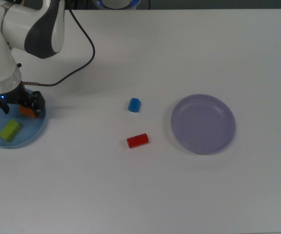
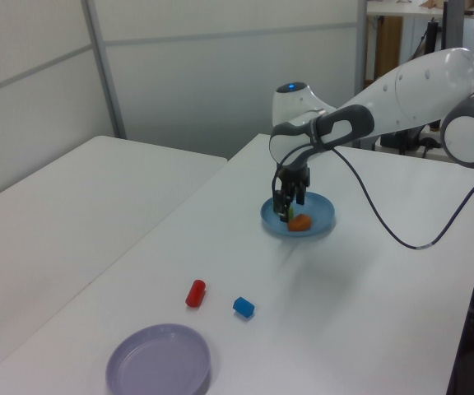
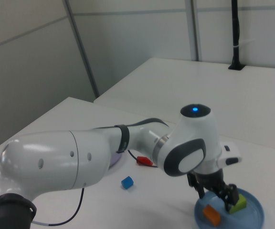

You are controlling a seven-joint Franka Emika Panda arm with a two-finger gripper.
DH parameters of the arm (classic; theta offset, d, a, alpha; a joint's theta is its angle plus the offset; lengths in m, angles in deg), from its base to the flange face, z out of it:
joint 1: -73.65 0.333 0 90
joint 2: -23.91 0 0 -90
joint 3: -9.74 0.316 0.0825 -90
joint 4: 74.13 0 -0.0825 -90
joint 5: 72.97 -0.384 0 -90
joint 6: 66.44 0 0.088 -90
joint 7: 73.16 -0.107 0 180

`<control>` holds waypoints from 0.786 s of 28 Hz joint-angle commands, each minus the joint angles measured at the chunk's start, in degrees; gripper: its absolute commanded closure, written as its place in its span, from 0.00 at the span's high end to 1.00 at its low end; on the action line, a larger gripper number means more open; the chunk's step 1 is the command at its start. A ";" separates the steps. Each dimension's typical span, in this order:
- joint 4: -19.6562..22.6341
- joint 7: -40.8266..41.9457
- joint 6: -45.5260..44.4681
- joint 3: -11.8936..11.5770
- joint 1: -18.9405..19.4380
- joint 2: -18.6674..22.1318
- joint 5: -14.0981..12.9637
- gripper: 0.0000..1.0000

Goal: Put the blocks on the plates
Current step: 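Move the gripper to the red block and grasp it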

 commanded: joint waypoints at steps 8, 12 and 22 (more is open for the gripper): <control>-0.37 0.44 0.14 0.38 10.35 2.86 -2.99 1.00; -0.28 0.36 0.14 0.38 15.45 2.77 -2.90 1.00; -0.28 0.44 0.49 0.38 22.21 1.55 -2.73 1.00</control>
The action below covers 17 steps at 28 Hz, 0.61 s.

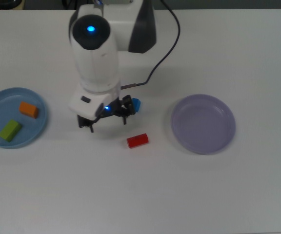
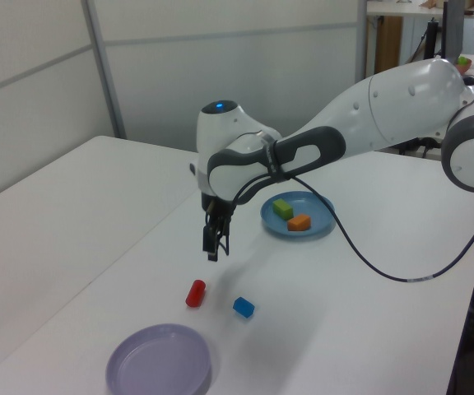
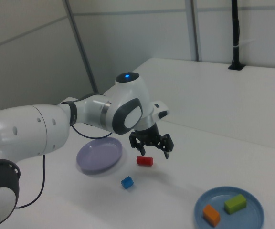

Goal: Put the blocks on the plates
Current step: 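Move the gripper to the red block and grasp it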

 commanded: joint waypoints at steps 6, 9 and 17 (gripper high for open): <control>0.76 0.66 2.24 -0.84 5.62 -2.96 -0.31 1.00; 0.76 0.58 5.05 -0.84 6.24 -3.84 -0.31 1.00; 0.68 0.49 8.66 -0.93 7.38 -6.39 -0.04 1.00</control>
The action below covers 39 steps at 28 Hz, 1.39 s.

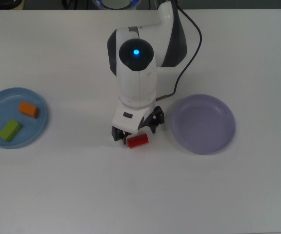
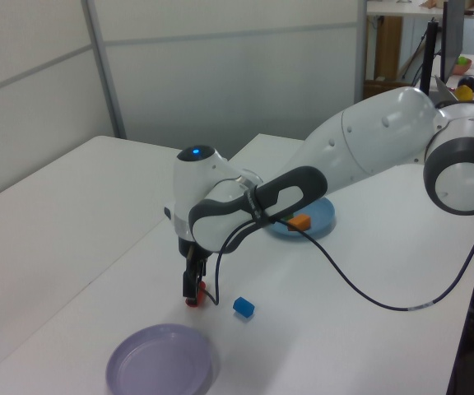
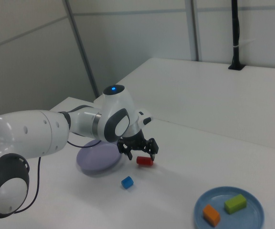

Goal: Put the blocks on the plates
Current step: 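Move the gripper to the red block and grasp it, then carry the red block onto the lavender plate and release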

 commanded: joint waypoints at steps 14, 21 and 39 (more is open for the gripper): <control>0.42 -3.84 1.74 -1.38 0.71 -1.19 0.04 0.35; -0.55 -4.10 1.57 -1.46 0.54 0.90 -0.31 0.29; -0.20 -13.41 1.13 0.29 9.94 2.76 0.13 0.31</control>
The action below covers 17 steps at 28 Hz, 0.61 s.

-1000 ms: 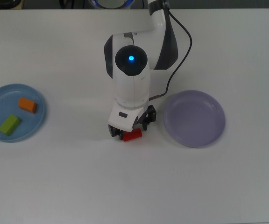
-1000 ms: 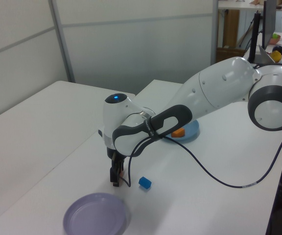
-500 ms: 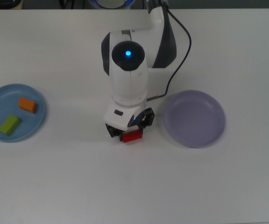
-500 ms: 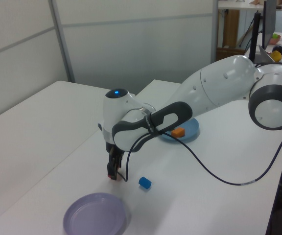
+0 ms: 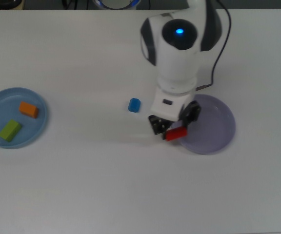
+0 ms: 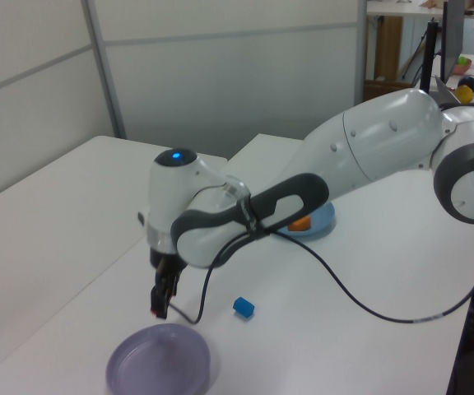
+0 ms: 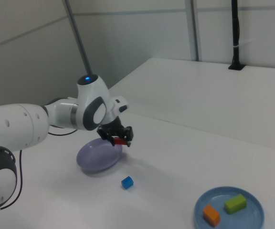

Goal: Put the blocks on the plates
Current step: 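Carry the red block onto the lavender plate and release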

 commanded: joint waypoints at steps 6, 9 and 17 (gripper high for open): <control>1.17 -9.21 0.84 -0.51 5.70 -0.83 0.39 0.32; 1.17 -10.36 0.84 -0.51 7.02 -1.36 0.39 0.32; 1.25 -11.42 4.45 -0.51 8.70 -2.77 0.39 0.52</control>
